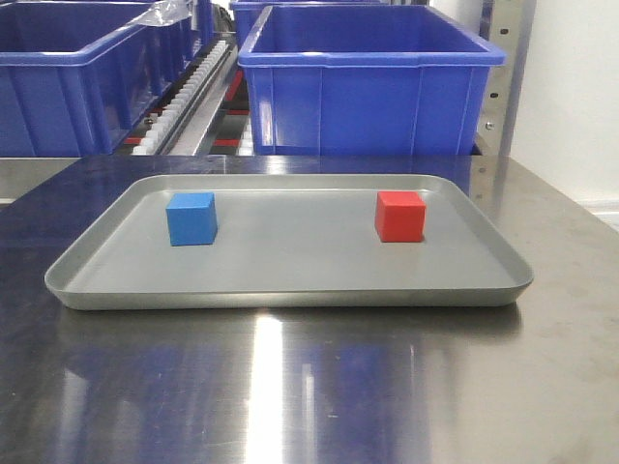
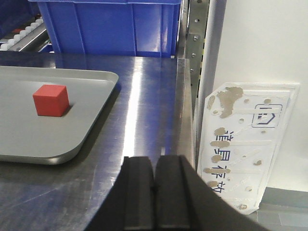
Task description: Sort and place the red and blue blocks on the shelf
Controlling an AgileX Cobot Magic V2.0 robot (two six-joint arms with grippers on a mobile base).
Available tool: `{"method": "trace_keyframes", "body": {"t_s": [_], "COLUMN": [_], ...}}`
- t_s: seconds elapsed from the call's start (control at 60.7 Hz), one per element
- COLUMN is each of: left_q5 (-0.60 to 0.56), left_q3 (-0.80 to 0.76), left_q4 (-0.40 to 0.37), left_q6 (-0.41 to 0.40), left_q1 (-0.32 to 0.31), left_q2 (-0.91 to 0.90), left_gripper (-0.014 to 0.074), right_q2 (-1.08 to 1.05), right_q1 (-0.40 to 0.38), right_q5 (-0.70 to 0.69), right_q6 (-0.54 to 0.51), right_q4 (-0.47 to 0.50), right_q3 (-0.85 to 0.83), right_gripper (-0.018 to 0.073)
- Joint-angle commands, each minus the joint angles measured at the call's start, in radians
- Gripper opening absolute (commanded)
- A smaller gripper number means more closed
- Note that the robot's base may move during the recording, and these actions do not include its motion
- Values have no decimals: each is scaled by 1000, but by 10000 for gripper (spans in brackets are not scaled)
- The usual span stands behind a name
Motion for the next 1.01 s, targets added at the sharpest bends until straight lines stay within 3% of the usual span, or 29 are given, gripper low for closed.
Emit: {"method": "trace_keyframes", "body": {"t_s": [0.0, 0.989], "left_q5": [-85, -85], "left_q3": [34, 34], "left_q4": [-7, -7], "left_q6": [-9, -9], "left_q1": [-6, -6], "left_q2": [-20, -20], "left_gripper": [140, 140], "right_q2": [-15, -15], "right_q1": [-6, -6], "right_q5": [-89, -89], "right_q6": [-11, -11], "right_q4": [-8, -8], "right_q3": [-1, -1], "right_gripper": [70, 70]}}
